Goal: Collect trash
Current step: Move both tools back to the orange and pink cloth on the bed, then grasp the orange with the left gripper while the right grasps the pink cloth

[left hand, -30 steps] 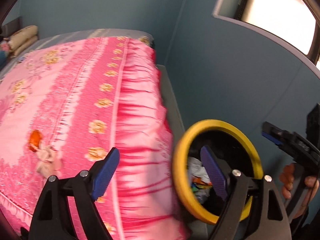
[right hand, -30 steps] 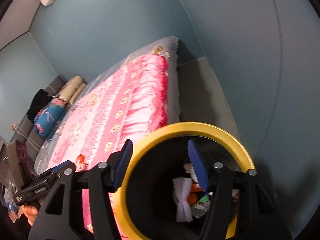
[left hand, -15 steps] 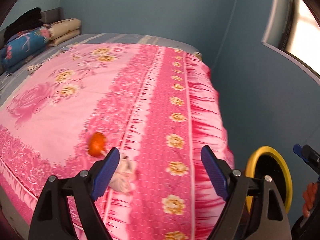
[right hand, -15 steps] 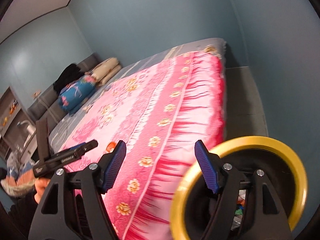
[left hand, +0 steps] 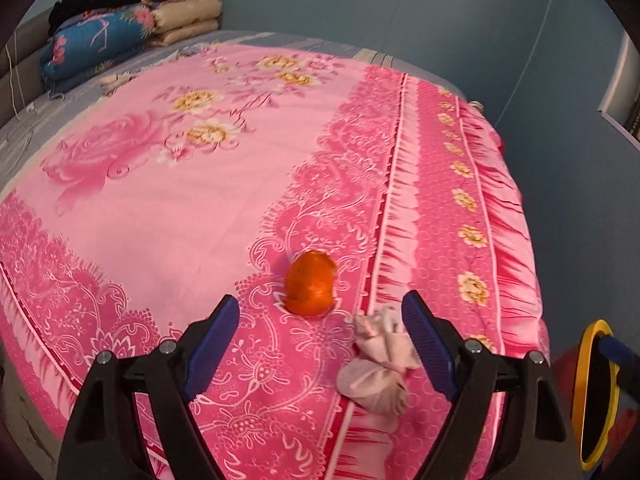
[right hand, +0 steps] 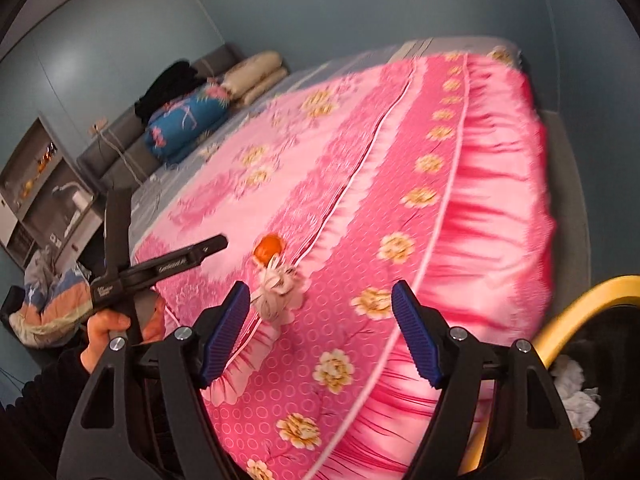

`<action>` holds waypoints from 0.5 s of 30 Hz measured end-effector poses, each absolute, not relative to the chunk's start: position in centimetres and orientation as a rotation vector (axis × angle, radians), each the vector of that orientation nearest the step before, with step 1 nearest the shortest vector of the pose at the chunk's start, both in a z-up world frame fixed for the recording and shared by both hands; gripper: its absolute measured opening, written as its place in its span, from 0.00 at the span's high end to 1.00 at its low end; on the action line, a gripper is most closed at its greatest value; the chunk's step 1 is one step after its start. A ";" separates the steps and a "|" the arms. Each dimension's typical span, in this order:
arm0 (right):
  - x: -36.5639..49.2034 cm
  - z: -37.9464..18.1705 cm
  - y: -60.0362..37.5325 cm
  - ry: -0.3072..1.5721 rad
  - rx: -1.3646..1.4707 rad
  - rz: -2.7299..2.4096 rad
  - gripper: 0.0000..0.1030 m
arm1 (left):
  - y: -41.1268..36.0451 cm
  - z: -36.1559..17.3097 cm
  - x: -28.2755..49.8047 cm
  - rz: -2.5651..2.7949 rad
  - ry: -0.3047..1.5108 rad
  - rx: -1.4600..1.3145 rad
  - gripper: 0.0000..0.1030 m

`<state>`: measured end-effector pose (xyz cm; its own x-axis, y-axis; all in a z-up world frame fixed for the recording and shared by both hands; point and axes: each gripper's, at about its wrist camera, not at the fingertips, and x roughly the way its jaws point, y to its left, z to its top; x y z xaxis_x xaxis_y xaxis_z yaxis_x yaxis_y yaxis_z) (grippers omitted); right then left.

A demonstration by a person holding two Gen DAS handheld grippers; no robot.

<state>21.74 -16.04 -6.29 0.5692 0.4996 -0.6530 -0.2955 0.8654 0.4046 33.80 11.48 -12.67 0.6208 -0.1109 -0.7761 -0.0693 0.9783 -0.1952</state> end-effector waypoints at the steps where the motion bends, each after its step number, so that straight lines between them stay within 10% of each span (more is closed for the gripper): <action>1: 22.1 -6.8 -15.1 0.855 0.259 0.483 0.32 | 11.8 -13.3 34.2 -0.021 0.914 -0.226 0.22; 15: 26.3 -14.3 -5.6 1.022 0.152 0.486 0.32 | 13.2 -17.8 38.1 -0.037 0.988 -0.282 0.22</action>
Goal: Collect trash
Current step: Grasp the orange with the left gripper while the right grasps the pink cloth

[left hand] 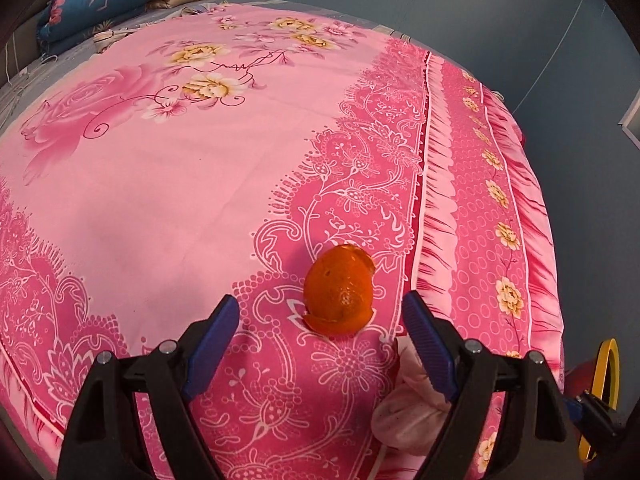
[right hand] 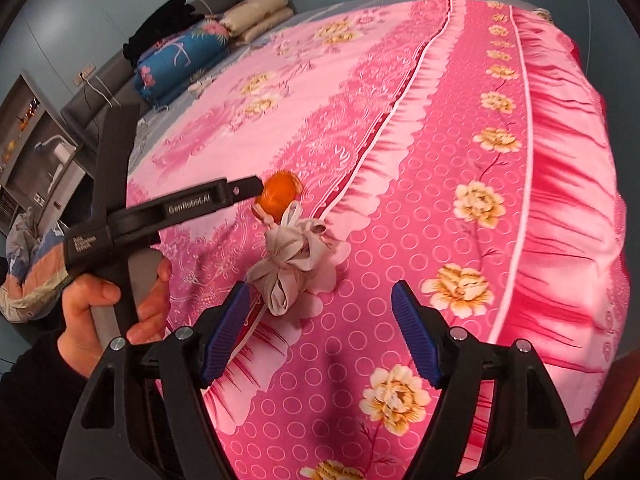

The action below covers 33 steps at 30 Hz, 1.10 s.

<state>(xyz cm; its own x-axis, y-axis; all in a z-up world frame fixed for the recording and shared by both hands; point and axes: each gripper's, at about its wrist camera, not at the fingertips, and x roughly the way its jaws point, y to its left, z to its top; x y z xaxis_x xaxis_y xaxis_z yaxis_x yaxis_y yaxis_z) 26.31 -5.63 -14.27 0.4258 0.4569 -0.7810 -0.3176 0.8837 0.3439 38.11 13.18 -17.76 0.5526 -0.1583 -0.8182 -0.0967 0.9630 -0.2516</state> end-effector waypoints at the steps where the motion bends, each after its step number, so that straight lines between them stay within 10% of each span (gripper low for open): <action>1: 26.6 -14.8 -5.2 1.035 0.151 0.489 0.32 | 13.2 -18.0 38.4 -0.039 0.993 -0.281 0.22; 11: 28.2 -17.8 -1.7 1.094 0.125 0.510 0.32 | 13.2 -19.7 39.8 -0.058 1.023 -0.307 0.25; 23: 30.4 -19.6 0.6 1.122 0.114 0.500 0.41 | 12.0 -20.9 41.4 -0.106 1.067 -0.297 0.61; 33: 30.5 -19.7 2.1 1.125 0.051 0.537 0.78 | 12.6 -20.4 41.1 -0.088 1.049 -0.341 0.68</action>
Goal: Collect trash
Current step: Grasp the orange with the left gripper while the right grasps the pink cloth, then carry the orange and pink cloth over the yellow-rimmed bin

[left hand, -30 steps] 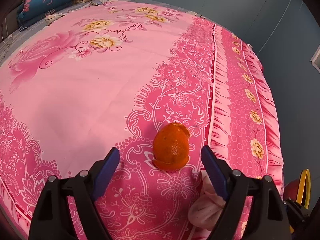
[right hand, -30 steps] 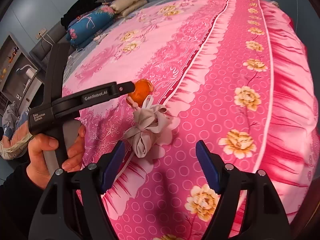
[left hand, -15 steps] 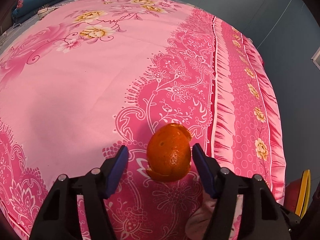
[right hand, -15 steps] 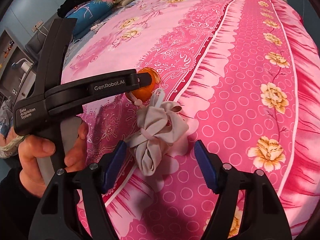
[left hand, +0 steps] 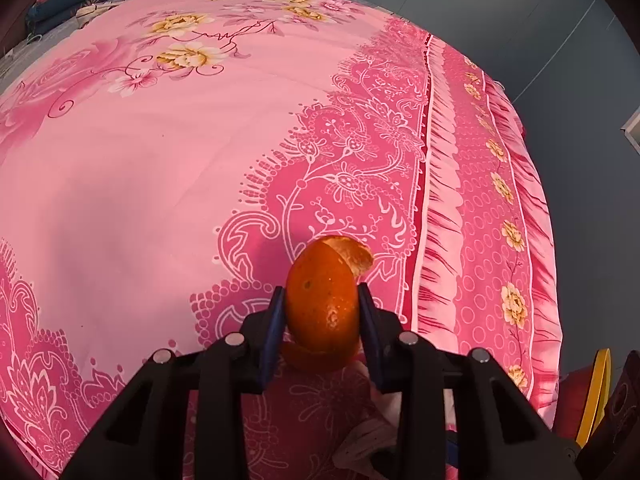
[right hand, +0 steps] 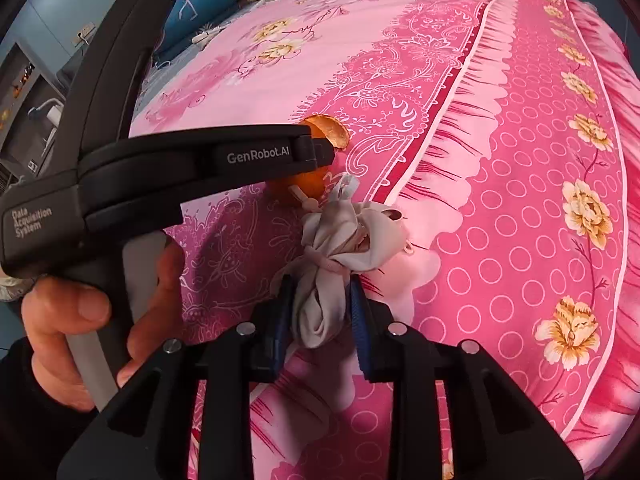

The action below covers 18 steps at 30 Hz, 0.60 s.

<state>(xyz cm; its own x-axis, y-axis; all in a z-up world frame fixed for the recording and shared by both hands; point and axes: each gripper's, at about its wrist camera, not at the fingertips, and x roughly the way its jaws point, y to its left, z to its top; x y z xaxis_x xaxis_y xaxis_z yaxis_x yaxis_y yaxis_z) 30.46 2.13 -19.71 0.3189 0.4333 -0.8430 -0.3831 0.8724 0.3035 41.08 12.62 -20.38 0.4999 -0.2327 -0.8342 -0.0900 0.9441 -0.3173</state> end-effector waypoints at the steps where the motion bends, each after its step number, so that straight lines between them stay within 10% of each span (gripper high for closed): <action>1: 30.4 -19.7 2.2 1.122 0.050 0.536 0.80 | 12.8 -20.2 41.0 -0.088 1.045 -0.345 0.68; 18: 25.8 -13.9 -3.9 1.082 0.089 0.596 0.83 | 15.9 -13.1 31.2 -0.038 0.844 -0.462 0.69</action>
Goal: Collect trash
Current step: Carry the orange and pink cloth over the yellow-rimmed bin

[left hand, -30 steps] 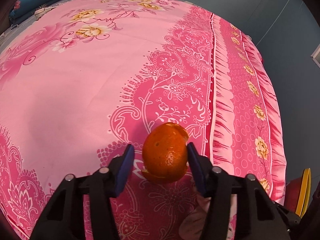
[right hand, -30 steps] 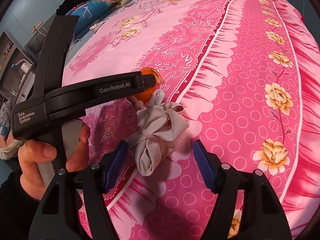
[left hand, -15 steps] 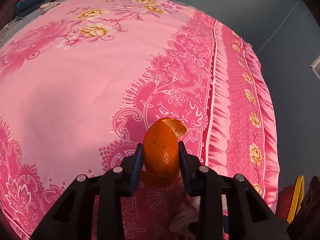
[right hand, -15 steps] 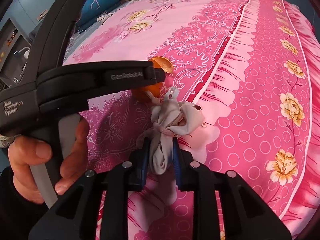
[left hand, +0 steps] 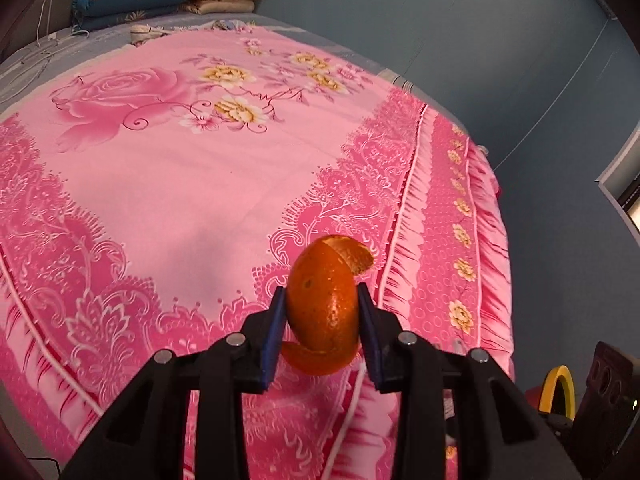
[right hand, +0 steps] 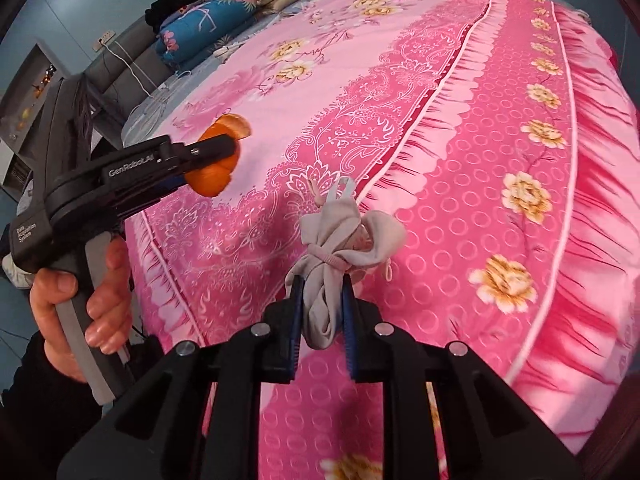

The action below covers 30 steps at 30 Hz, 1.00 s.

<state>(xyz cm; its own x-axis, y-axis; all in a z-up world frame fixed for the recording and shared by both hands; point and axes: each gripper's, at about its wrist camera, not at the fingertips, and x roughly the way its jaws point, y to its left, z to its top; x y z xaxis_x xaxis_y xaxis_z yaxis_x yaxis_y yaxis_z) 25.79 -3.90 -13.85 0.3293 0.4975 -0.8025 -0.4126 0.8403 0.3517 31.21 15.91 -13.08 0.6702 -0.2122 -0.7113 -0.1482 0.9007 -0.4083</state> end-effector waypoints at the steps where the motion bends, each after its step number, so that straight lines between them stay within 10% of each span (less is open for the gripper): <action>1: 25.3 -13.5 -4.5 1.076 0.093 0.596 0.83 | 15.8 -12.7 30.5 -0.037 0.834 -0.460 0.69; 30: 14.5 -0.5 -23.9 0.668 0.250 0.428 0.83 | -2.1 2.4 15.9 -0.325 0.547 -0.177 0.69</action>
<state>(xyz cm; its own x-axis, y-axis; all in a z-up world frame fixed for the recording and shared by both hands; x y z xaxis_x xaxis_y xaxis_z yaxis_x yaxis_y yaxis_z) 14.54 -23.95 -0.46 0.7033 0.4590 -0.5428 -0.3015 0.8841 0.3570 15.93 -2.07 2.35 0.8048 -0.3490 -0.4802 0.2554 0.9338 -0.2505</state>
